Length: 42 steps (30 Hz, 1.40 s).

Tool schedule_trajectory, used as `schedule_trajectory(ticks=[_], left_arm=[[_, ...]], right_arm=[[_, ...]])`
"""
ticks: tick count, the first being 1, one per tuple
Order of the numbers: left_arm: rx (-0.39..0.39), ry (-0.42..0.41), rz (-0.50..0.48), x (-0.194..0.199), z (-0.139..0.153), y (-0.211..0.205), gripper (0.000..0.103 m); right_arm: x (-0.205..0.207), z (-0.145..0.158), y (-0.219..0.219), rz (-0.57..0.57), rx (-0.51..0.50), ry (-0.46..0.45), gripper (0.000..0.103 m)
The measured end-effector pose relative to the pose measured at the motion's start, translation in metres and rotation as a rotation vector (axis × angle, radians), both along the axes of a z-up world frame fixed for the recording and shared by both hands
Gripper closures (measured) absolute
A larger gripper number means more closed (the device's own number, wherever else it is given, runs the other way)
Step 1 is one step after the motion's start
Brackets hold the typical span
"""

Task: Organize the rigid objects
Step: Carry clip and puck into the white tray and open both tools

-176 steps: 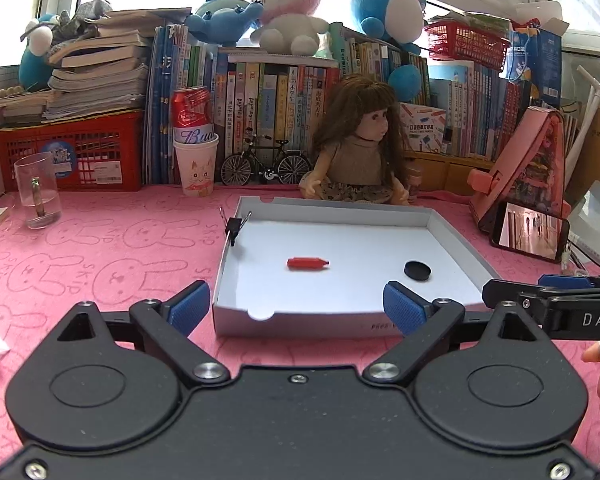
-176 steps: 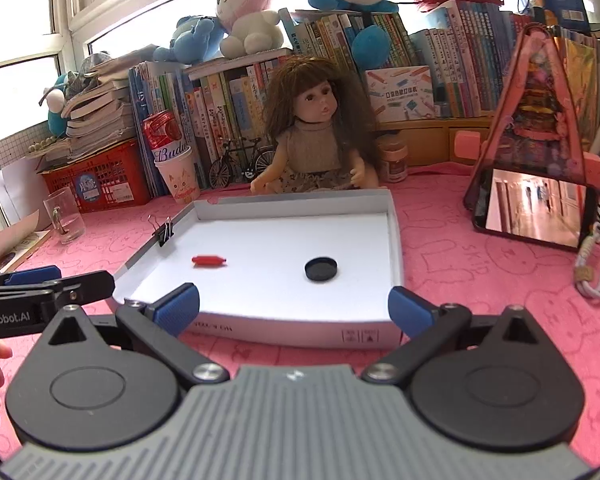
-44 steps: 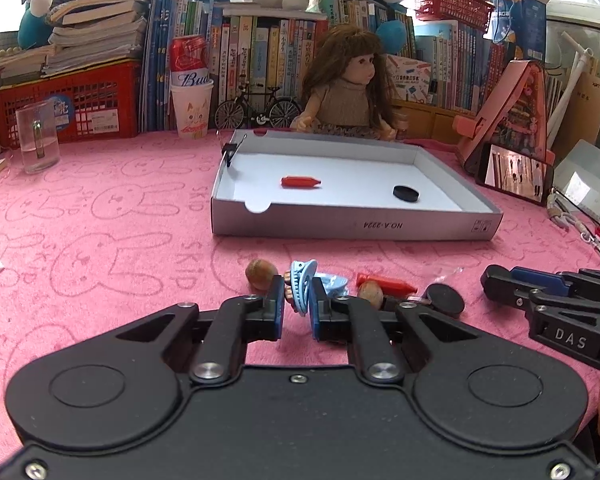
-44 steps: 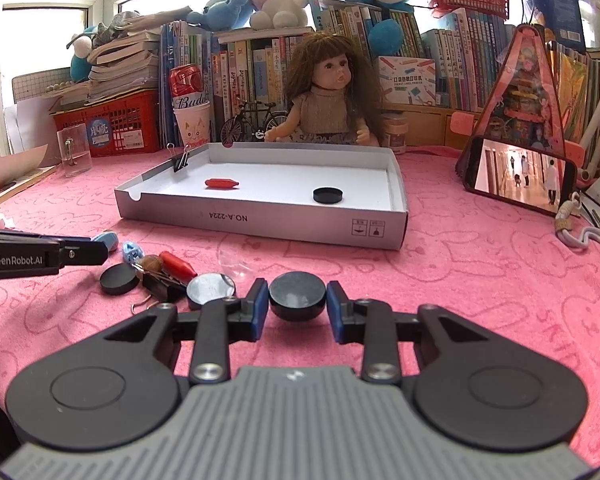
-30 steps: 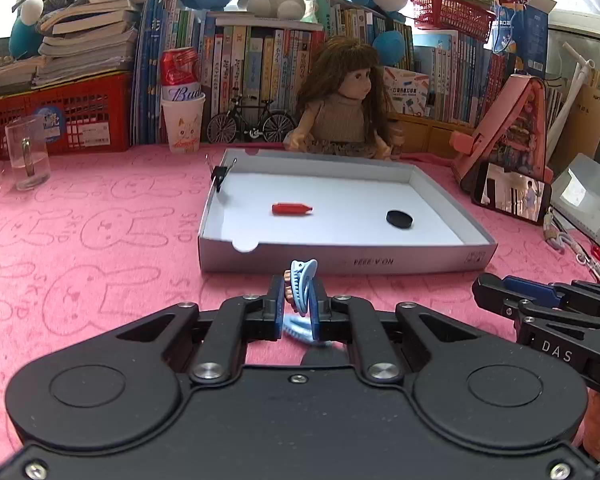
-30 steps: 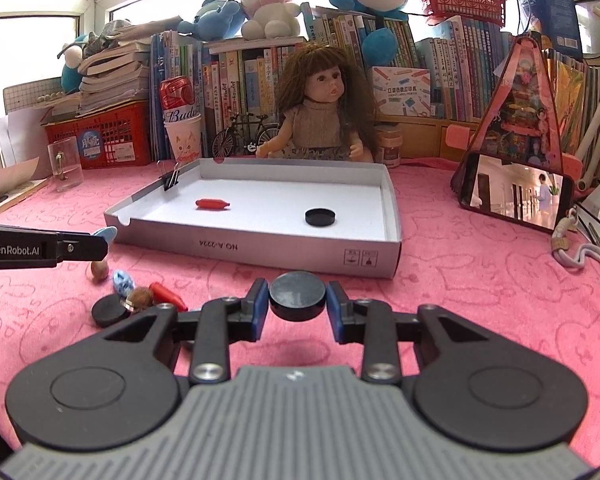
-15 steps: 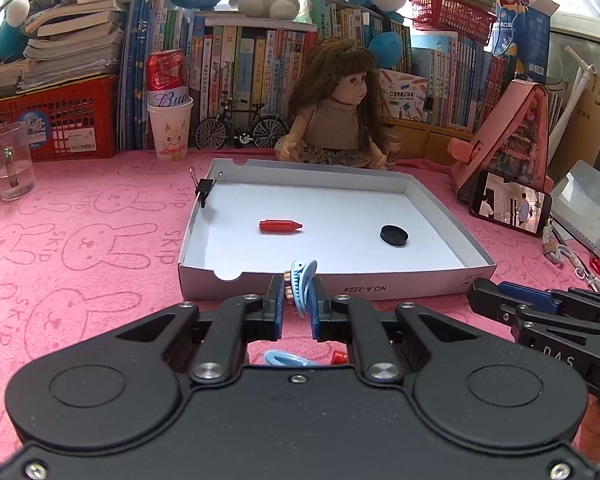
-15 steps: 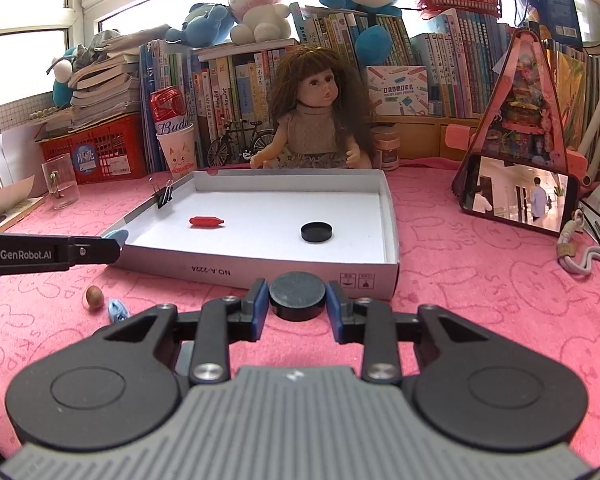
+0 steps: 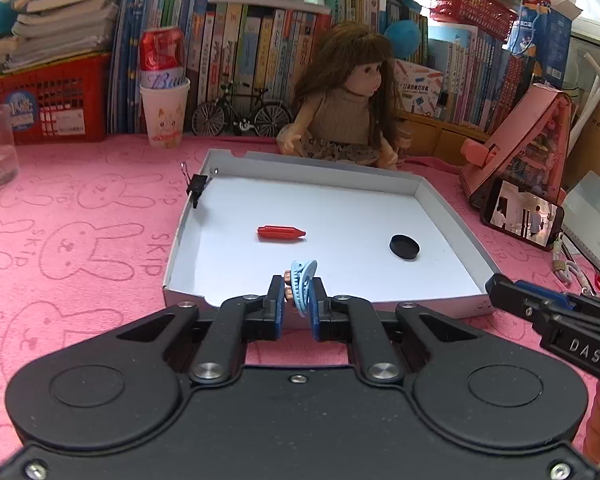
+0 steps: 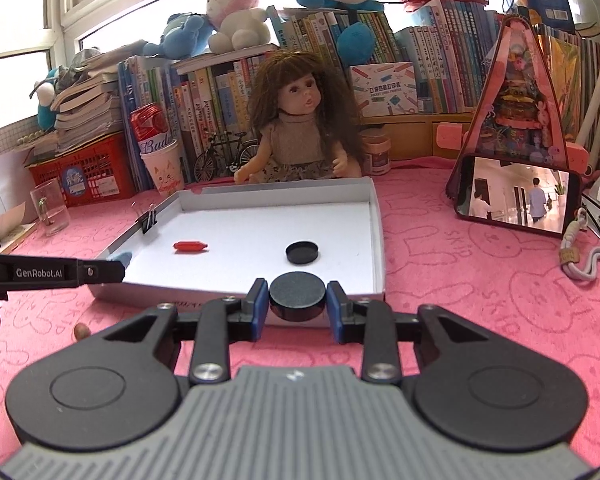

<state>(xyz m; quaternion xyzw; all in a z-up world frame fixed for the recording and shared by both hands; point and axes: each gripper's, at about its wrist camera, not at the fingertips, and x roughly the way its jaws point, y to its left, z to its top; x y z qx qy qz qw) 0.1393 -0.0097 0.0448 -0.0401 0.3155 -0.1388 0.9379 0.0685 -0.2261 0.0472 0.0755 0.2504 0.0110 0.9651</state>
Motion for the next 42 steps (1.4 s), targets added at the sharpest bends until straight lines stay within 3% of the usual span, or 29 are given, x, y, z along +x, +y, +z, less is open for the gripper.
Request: schedule_trajectory(ticks=[9, 19, 31, 42], left_arm=[[-0.020, 0.072, -0.008, 0.047, -0.003, -0.003, 0.091], [0.013, 0.127, 0.010, 0.081, -0.021, -0.015, 0.091], [0.045, 0.131, 0.026, 0.092, -0.031, -0.023, 0.093], [0.042, 0.111, 0.017, 0.091, -0.031, -0.024, 0.090]], right_arm=[[0.039, 0.001, -0.010, -0.007, 0.038, 0.046, 0.067], [0.079, -0.015, -0.004, 0.013, 0.050, 0.136, 0.067], [0.099, -0.027, 0.007, 0.005, -0.021, 0.188, 0.067], [0.102, -0.029, 0.010, 0.006, -0.024, 0.191, 0.065]])
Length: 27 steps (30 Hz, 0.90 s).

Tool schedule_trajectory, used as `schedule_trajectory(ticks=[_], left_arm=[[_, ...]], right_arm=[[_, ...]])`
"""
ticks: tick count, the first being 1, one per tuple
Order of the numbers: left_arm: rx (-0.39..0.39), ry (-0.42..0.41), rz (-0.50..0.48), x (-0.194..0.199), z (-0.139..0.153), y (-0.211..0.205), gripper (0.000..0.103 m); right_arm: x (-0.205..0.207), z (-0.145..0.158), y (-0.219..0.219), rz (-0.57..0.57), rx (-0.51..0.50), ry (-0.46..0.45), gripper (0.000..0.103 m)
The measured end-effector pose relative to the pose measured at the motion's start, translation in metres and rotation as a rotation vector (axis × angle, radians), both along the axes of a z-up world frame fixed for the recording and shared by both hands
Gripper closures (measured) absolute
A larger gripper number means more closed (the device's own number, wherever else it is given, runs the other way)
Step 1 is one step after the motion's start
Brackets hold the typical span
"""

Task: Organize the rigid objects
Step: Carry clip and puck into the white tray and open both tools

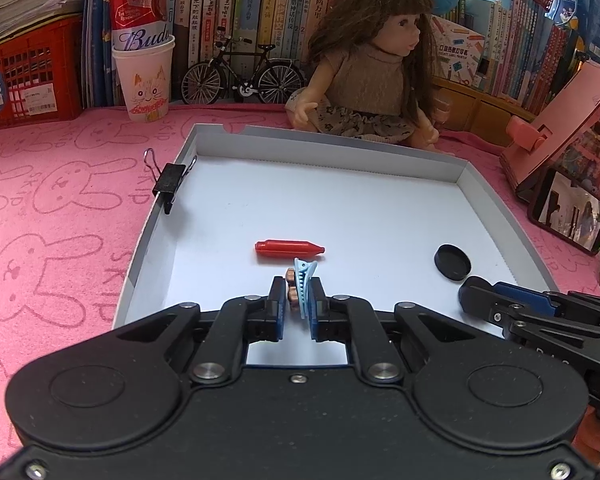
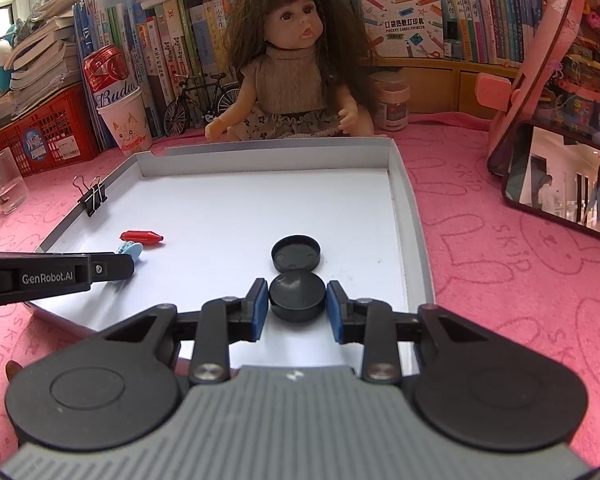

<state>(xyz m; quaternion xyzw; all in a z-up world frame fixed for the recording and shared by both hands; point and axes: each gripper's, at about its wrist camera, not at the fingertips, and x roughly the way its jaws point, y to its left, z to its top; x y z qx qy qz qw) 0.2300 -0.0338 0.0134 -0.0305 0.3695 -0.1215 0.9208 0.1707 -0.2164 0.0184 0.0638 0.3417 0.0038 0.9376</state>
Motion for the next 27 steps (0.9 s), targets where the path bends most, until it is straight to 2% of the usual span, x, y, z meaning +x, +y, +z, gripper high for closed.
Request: schedule_trajectory(ticks=[2, 3, 4, 5, 6, 14, 20, 27], left_arm=[[0.003, -0.013, -0.003, -0.002, 0.002, -0.001, 0.088], [0.006, -0.022, -0.004, -0.004, 0.004, -0.001, 0.083], [0.005, -0.028, -0.005, -0.005, 0.006, -0.001, 0.079], [0.002, -0.033, -0.005, -0.007, 0.007, -0.001, 0.068], [0.001, -0.038, -0.006, -0.008, 0.009, -0.001, 0.062], [0.012, -0.067, -0.018, -0.024, 0.019, 0.002, 0.049], [-0.002, -0.105, -0.026, -0.042, 0.026, 0.008, 0.040], [-0.030, -0.138, -0.034, -0.065, 0.036, 0.015, 0.031]], right_arm=[[0.000, 0.001, -0.001, -0.002, 0.003, -0.003, 0.063], [-0.001, 0.002, -0.001, -0.004, 0.005, -0.006, 0.062], [-0.001, 0.002, -0.001, -0.003, 0.009, -0.008, 0.056], [-0.003, 0.003, -0.002, -0.001, 0.011, -0.011, 0.049], [-0.004, 0.004, -0.002, 0.000, 0.013, -0.014, 0.048], [-0.017, 0.014, -0.006, -0.010, 0.021, -0.058, 0.027], [-0.031, 0.023, -0.005, 0.005, 0.013, -0.088, 0.019], [-0.049, 0.030, -0.002, 0.022, -0.008, -0.125, 0.016]])
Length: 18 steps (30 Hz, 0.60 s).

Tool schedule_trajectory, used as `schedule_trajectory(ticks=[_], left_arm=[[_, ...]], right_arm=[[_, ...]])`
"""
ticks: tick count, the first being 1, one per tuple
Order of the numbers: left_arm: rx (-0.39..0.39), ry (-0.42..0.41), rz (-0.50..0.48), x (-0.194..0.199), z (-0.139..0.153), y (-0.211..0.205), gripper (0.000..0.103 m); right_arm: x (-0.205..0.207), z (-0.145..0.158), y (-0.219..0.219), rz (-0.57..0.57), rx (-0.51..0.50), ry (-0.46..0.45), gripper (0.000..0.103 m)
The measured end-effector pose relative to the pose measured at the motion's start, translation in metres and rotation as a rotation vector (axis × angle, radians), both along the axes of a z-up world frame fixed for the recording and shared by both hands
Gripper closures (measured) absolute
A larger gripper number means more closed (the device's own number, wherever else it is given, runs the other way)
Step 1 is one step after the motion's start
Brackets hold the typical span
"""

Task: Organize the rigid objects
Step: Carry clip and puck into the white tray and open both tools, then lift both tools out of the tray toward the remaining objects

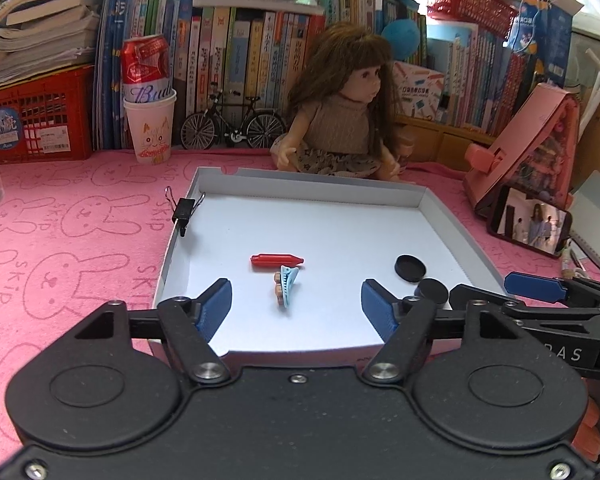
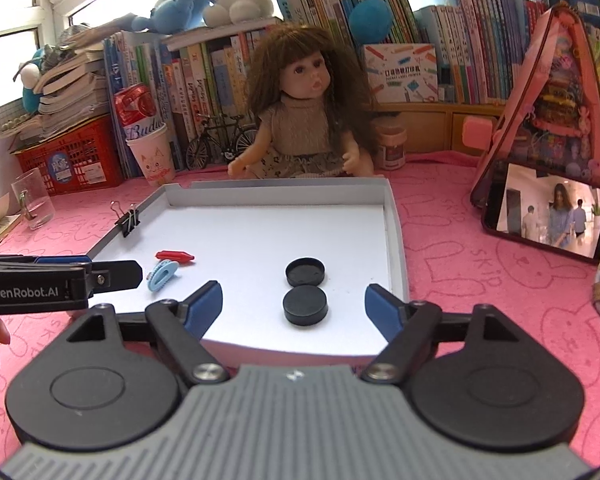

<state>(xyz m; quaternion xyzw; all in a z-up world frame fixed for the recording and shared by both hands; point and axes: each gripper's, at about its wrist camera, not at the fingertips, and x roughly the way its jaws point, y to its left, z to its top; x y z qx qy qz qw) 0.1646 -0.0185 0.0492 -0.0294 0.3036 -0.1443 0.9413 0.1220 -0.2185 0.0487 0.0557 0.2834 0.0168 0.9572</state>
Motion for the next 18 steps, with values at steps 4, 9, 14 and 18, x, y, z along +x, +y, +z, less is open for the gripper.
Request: schedule_trajectory(ticks=[4, 9, 14, 18], left_arm=[[-0.022, -0.019, -0.005, -0.015, 0.003, 0.005, 0.026], [-0.042, -0.020, -0.007, -0.032, 0.004, 0.011, 0.025], [-0.058, -0.018, -0.004, -0.048, 0.002, 0.018, 0.025], [-0.062, -0.030, -0.001, -0.058, 0.001, 0.022, 0.025]], right_arm=[[-0.011, 0.002, 0.000, 0.000, -0.005, -0.015, 0.014], [-0.024, 0.004, -0.001, 0.001, -0.007, -0.035, 0.012], [-0.038, 0.006, 0.001, 0.007, -0.015, -0.054, 0.011], [-0.050, 0.007, 0.002, 0.016, -0.014, -0.069, 0.011]])
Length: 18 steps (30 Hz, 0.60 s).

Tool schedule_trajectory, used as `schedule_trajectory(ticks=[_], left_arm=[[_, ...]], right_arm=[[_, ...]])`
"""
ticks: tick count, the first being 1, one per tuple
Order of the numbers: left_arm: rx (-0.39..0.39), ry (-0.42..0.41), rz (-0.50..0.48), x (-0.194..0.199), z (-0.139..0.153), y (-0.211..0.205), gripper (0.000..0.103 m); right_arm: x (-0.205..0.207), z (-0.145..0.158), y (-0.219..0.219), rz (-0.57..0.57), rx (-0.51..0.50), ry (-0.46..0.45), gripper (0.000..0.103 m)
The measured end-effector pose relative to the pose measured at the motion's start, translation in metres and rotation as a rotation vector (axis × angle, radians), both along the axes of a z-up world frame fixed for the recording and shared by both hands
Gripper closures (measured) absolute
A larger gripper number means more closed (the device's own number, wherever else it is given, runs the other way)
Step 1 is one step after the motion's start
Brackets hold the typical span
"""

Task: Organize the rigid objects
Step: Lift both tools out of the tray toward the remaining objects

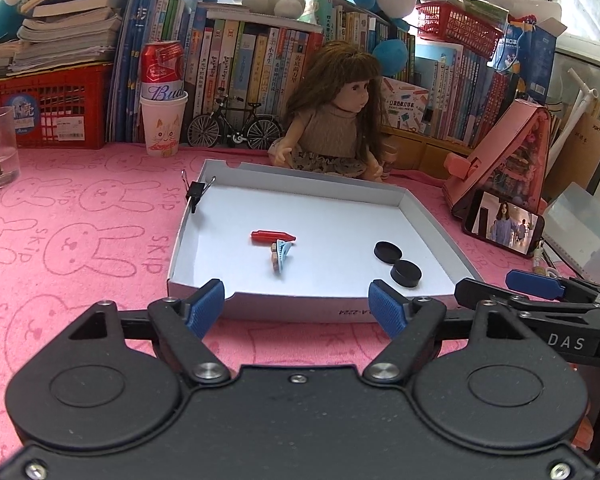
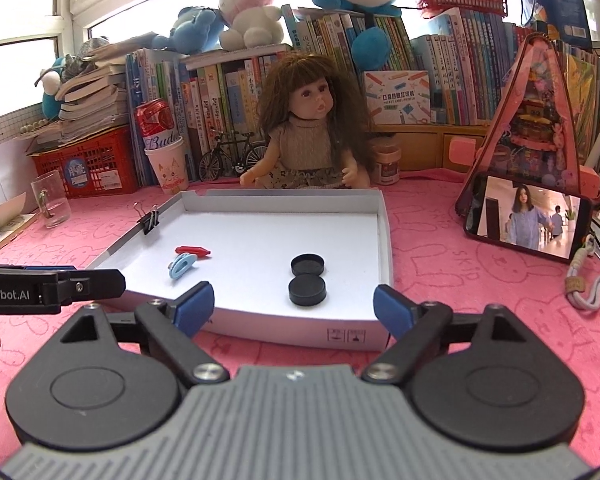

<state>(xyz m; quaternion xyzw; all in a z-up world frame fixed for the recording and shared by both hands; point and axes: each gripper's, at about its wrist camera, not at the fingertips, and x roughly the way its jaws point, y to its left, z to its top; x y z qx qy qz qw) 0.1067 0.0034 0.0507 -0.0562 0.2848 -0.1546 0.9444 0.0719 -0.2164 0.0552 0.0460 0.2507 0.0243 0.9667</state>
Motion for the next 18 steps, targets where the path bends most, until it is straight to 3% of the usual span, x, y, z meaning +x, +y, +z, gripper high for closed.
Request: schedule_trajectory(ticks=[12, 18], left_arm=[[0.015, -0.013, -0.007, -0.023, -0.004, 0.007, 0.025], [0.031, -0.066, -0.026, -0.041, -0.006, 0.008, 0.024]], right_arm=[[-0.031, 0.002, 0.008, 0.059, -0.025, -0.043, 0.009], [-0.041, -0.002, 0.012, 0.080, -0.039, -0.046, 0.008]])
